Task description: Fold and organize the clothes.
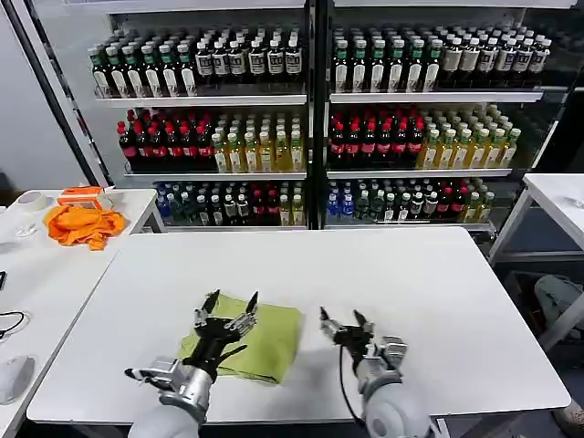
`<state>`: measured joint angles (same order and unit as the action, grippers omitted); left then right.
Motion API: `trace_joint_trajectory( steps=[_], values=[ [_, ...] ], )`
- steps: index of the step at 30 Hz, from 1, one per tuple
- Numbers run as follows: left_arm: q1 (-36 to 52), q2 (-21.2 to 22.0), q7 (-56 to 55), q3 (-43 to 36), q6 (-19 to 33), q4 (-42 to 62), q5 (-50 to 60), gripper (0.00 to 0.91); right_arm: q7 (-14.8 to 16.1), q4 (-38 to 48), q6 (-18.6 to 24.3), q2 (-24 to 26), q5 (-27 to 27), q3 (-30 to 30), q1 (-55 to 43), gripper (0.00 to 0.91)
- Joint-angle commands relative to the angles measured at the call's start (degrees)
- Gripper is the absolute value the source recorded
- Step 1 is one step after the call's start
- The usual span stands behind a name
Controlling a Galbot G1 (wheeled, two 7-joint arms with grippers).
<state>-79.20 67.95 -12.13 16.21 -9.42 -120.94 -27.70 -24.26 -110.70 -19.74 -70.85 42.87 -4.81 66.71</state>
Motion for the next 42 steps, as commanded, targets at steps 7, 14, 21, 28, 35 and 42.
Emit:
trace_joint_trajectory(
  steps=[7, 14, 21, 28, 35, 42],
  values=[
    [-7.3, 3.1, -0.4, 6.7, 3.7, -2.7, 1.2, 0.907, -4.0, 7.1, 1.1, -3.7, 8.8, 14.0, -5.7, 0.907],
    [-8.1, 3.3, -0.1, 6.7, 3.8, -3.3, 1.2, 0.907, -4.9, 6.2, 1.2, -4.5, 9.2, 15.0, -5.1, 0.907],
    [-8.7, 3.7, 0.2, 6.5, 3.8, -4.0, 1.5, 0.907, -6.6, 5.3, 2.1, -4.5, 9.1, 15.2, -5.1, 0.0],
    [-8.9, 3.8, 0.4, 6.4, 3.9, -4.1, 1.5, 0.907, -7.5, 4.7, 2.5, -3.8, 9.1, 14.3, -5.2, 0.0],
    [-8.7, 3.9, 0.4, 6.0, 3.9, -3.7, 1.4, 0.907, -7.8, 5.7, 2.3, -3.7, 9.0, 13.1, -6.3, 0.0],
    [-8.3, 3.6, 0.4, 6.0, 4.0, -3.3, 1.2, 0.907, -7.7, 7.2, 1.2, -3.3, 8.9, 11.5, -9.2, 0.0]
  ],
)
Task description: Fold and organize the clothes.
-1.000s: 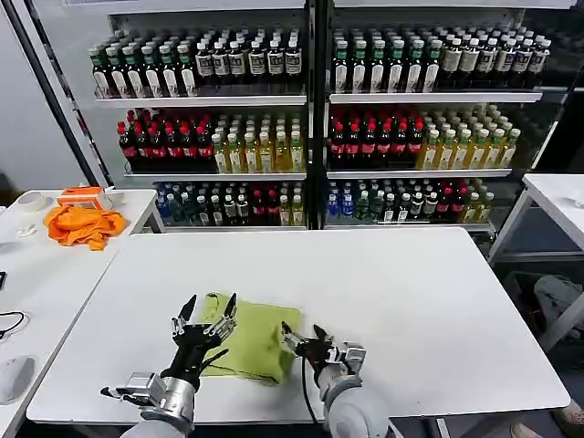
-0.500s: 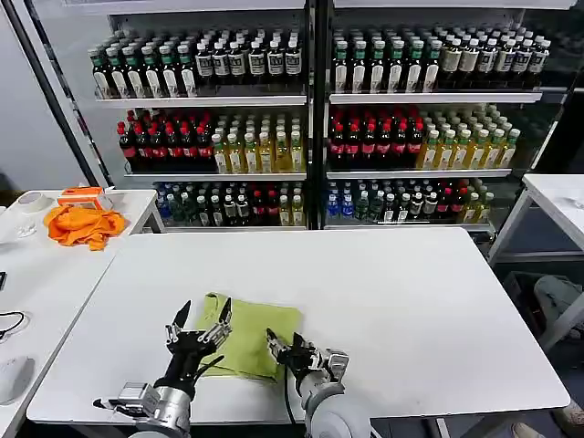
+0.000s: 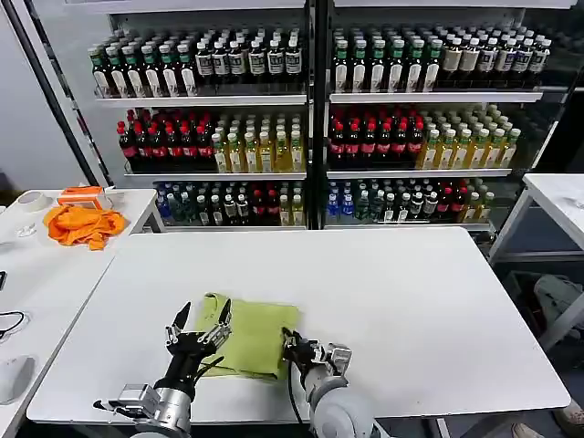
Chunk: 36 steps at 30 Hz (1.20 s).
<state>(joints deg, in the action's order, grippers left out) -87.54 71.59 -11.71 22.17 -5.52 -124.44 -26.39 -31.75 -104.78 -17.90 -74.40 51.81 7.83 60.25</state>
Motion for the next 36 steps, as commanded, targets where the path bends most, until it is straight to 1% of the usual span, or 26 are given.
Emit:
trace_joint_trajectory(
  steps=[1, 4, 7, 10, 11, 12, 14, 16, 18, 19, 20, 22, 24, 25, 26, 28, 32, 36],
  values=[
    [0.1, -0.1, 0.0, -0.1, 0.1, 0.3, -0.1, 0.907, -0.2, 1.3, -0.9, 0.4, -0.1, -1.4, -3.1, 0.0],
    [0.4, -0.2, 0.2, -0.2, 0.0, 0.5, -0.2, 0.907, 0.5, 2.1, -2.0, 1.4, -0.9, -2.8, -5.1, 0.0],
    [0.5, -0.5, 0.7, 0.0, -0.3, 0.6, -0.6, 0.907, 1.4, 3.1, -4.0, 3.4, -0.9, -5.2, -7.2, 0.0],
    [0.8, -0.7, 0.8, 0.0, -0.4, 0.9, -0.6, 0.907, 3.2, 3.8, -6.3, 6.2, -1.9, -7.6, -8.4, 0.0],
    [0.9, -0.8, 0.8, 0.0, -0.5, 0.9, -0.6, 0.907, 4.4, 3.7, -7.4, 7.5, -2.4, -8.6, -8.4, 0.0],
    [1.0, -0.8, 0.8, -0.1, -0.5, 1.1, -0.5, 0.907, 5.4, 3.5, -8.5, 8.6, -4.0, -9.4, -8.1, 0.0],
    [1.4, -0.8, 0.8, -0.2, -0.5, 1.3, -0.2, 0.907, 6.8, 3.0, -8.6, 10.3, -5.8, -10.8, -7.2, 0.0],
    [1.6, -0.8, 0.8, -0.5, -0.6, 1.5, -0.2, 0.907, 6.9, 2.3, -9.4, 11.6, -5.6, -12.3, -6.2, 0.0],
    [1.6, -0.8, 0.8, -0.8, -0.6, 1.7, -0.1, 0.907, 8.0, 1.6, -10.2, 12.6, -6.4, -13.9, -5.2, 0.0],
    [1.7, -0.8, 0.8, -1.0, -0.6, 1.8, -0.1, 0.907, 7.8, 1.4, -10.9, 12.6, -7.0, -14.2, -4.9, 0.0],
    [1.8, -0.8, 0.8, -1.1, -0.6, 1.9, -0.1, 0.907, 8.3, 1.3, -11.0, 12.6, -8.5, -14.3, -4.7, 0.907],
    [2.4, -0.8, 0.8, -1.6, -0.6, 2.3, 0.2, 0.907, 9.3, 1.1, -10.2, 12.6, -11.1, -14.0, -4.4, 0.907],
    [2.8, -0.9, 0.9, -1.9, -0.5, 2.6, 1.1, 0.907, 10.0, 0.7, -8.2, 12.6, -13.7, -14.0, -4.0, 0.907],
    [2.9, -0.9, 1.0, -2.1, -0.6, 2.6, 1.4, 0.907, 10.7, 0.2, -6.9, 12.7, -16.4, -14.3, -3.4, 0.907],
    [3.1, -0.9, 1.0, -2.2, -0.7, 2.5, 1.5, 0.907, 10.9, 0.0, -6.0, 12.7, -17.9, -14.5, -3.0, 0.907],
    [3.3, -0.8, 1.3, -2.2, -1.1, 2.6, 2.4, 0.907, 11.7, -1.6, -3.3, 13.6, -21.1, -16.0, -0.7, 0.907],
    [3.6, -0.1, 1.5, -2.1, -1.1, 2.9, 4.0, 0.907, 13.4, -5.0, 1.5, 16.1, -23.4, -19.6, 5.7, 0.907],
    [3.5, 0.4, 1.5, -1.9, -0.5, 3.1, 5.5, 0.907, 14.7, -9.5, 6.5, 16.9, -26.4, -24.5, 11.2, 0.907]
  ],
)
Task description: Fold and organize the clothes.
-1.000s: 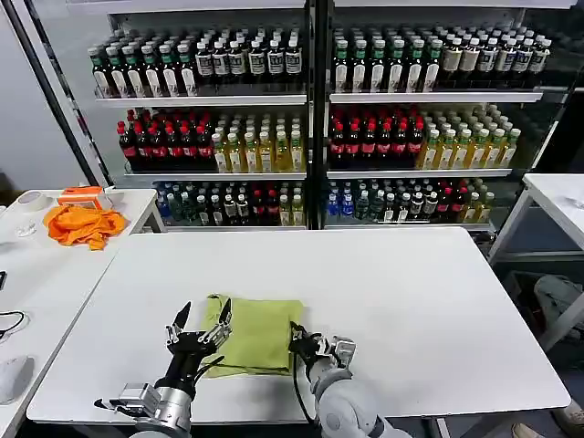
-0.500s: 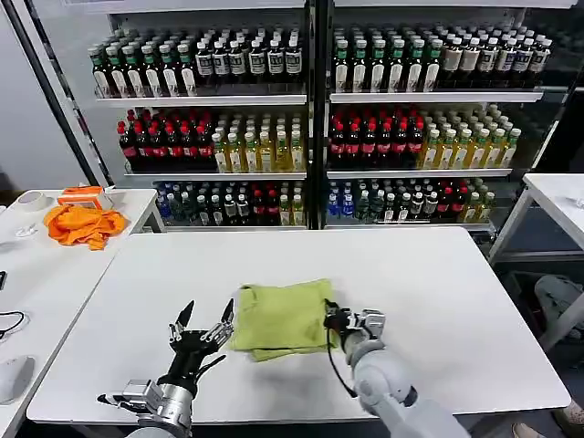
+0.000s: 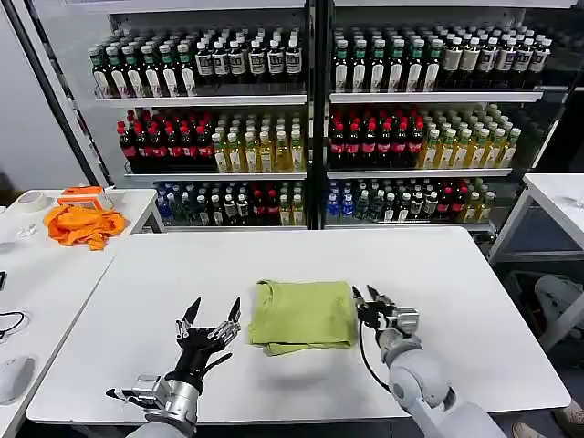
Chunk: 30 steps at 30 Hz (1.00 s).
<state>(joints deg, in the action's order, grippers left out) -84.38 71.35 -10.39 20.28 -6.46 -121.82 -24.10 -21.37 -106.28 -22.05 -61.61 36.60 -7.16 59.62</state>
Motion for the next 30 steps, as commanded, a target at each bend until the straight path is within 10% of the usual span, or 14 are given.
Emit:
trace_joint_trajectory(
  steps=[1, 8, 30],
  values=[
    [0.5, 0.6, 0.2, 0.0, 0.6, 0.8, 3.6, 0.907, 4.5, -9.2, 12.0, 3.9, -11.9, -11.0, 13.3, 0.907],
    [0.8, -0.6, 0.0, 1.2, 1.0, 1.2, 5.9, 0.907, 5.5, -15.2, 19.5, 1.9, -15.1, -17.2, 25.0, 0.907],
    [-1.2, -2.1, -2.9, 3.6, 0.7, 0.3, 6.9, 0.907, 4.3, -15.3, 18.0, -1.7, -15.9, -21.6, 27.1, 0.907]
  ],
)
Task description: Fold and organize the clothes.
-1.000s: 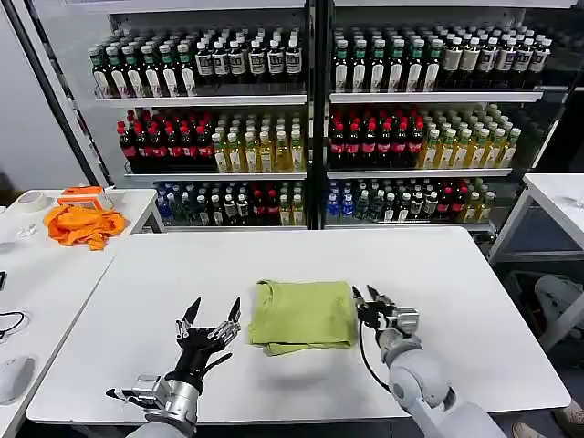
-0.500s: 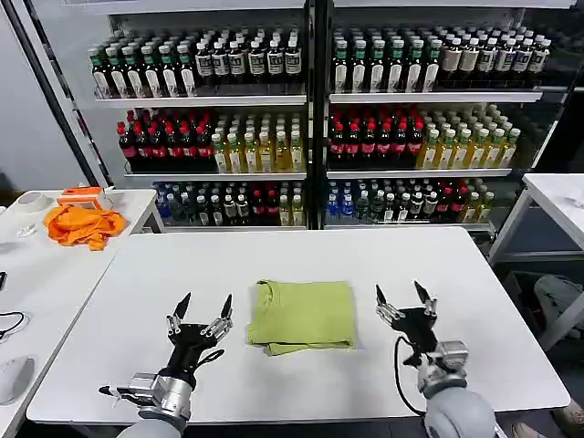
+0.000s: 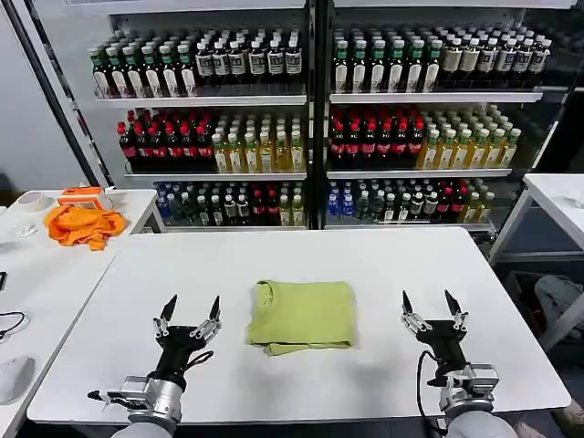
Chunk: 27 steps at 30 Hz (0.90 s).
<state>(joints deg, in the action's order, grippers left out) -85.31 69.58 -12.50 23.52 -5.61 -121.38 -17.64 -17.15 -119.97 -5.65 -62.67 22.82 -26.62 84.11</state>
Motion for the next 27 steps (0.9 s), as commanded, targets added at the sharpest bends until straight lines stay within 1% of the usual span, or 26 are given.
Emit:
trace_joint_trajectory(
  steps=[1, 7, 10, 15, 18, 20, 25, 27],
  values=[
    [-0.2, -0.3, -0.7, 0.4, -0.1, -0.2, 0.4, 0.907, 0.5, -1.6, 1.4, -0.6, -2.3, -2.0, 2.5, 0.907],
    [-0.3, -0.6, -0.7, 0.6, 0.0, 0.0, 0.1, 0.907, 0.9, -1.8, 0.7, -0.7, -2.8, -1.3, 1.8, 0.907],
    [-0.3, -0.9, -0.6, 0.7, -0.1, 0.1, -0.2, 0.907, 1.4, -1.6, 1.6, -0.7, -3.6, -1.2, 1.8, 0.907],
    [-0.3, -1.3, -0.2, 1.2, 0.0, 0.1, -1.2, 0.907, 0.7, -1.2, 2.0, -0.8, -4.1, -0.8, 1.5, 0.907],
    [-0.3, -1.6, -0.4, 1.2, 0.1, 0.6, -1.2, 0.907, 0.7, -1.3, 4.5, -0.9, -5.8, -0.8, 1.7, 0.907],
    [-0.4, -2.0, -0.2, 1.1, 0.1, 0.7, -1.1, 0.907, 0.8, -1.6, 5.3, -0.9, -6.8, -0.7, 2.1, 0.907],
    [-0.2, -2.2, -0.2, 1.2, 2.0, 0.4, -0.9, 0.907, 0.8, -2.0, 4.5, -0.8, -6.6, -0.8, 2.4, 0.907],
    [-0.2, -2.4, -0.2, 1.2, 1.9, 0.3, -1.0, 0.907, 0.8, -2.1, 3.1, -1.1, -5.4, -1.3, 2.3, 0.907]
  ],
)
